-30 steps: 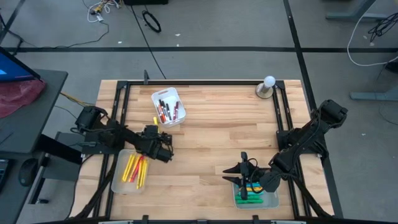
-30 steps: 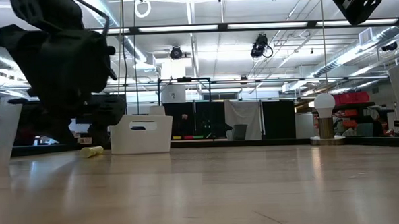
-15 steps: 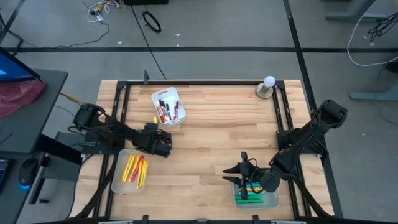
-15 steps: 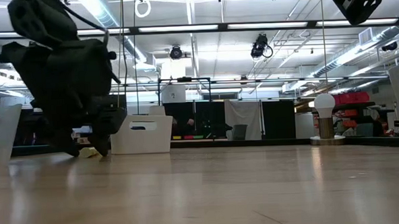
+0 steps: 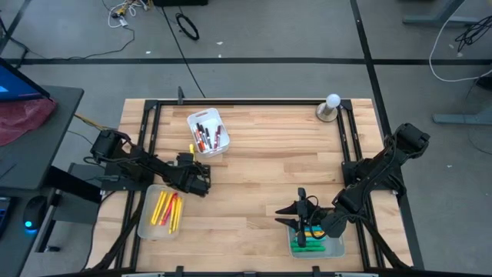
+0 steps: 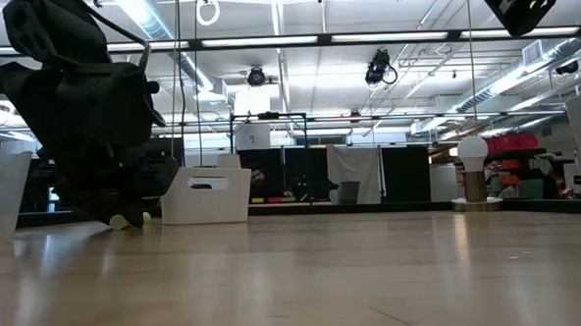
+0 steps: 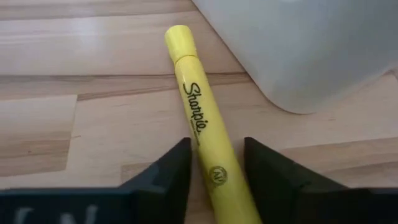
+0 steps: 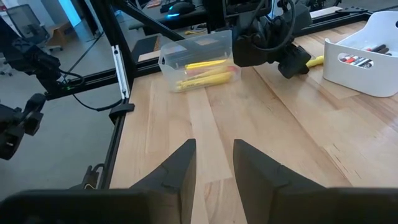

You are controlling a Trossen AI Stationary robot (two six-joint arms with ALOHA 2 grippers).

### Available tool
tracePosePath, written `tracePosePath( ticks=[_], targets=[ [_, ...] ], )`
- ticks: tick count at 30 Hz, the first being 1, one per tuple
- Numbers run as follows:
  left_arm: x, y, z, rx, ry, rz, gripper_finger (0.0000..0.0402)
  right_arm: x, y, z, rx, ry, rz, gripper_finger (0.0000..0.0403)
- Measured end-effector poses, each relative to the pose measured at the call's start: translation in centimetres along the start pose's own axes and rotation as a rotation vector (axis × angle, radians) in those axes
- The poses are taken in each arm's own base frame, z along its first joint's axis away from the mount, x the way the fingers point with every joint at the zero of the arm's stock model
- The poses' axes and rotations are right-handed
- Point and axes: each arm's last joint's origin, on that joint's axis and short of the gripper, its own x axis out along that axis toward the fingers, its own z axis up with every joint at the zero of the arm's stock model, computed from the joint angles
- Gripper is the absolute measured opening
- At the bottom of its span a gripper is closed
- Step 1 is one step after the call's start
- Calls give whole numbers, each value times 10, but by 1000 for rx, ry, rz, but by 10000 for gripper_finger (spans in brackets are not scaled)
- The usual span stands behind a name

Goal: Pick & Place Markers
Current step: Put the yellow highlighter into the gray bin

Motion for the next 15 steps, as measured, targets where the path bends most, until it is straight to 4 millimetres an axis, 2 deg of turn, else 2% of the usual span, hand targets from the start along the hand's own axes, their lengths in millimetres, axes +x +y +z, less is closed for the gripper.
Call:
tracePosePath(
  ticks=[6, 11, 15],
  targets=[
    [-1, 2, -1, 2, 3, 13, 77, 0, 0, 0, 1, 0, 0, 107],
    [-11, 7, -1, 14, 23, 79, 77, 0, 0, 0, 1, 0, 0, 107],
    [-30, 11, 12, 85, 62, 209, 77, 0, 0, 0, 1, -1, 0, 107]
  ],
)
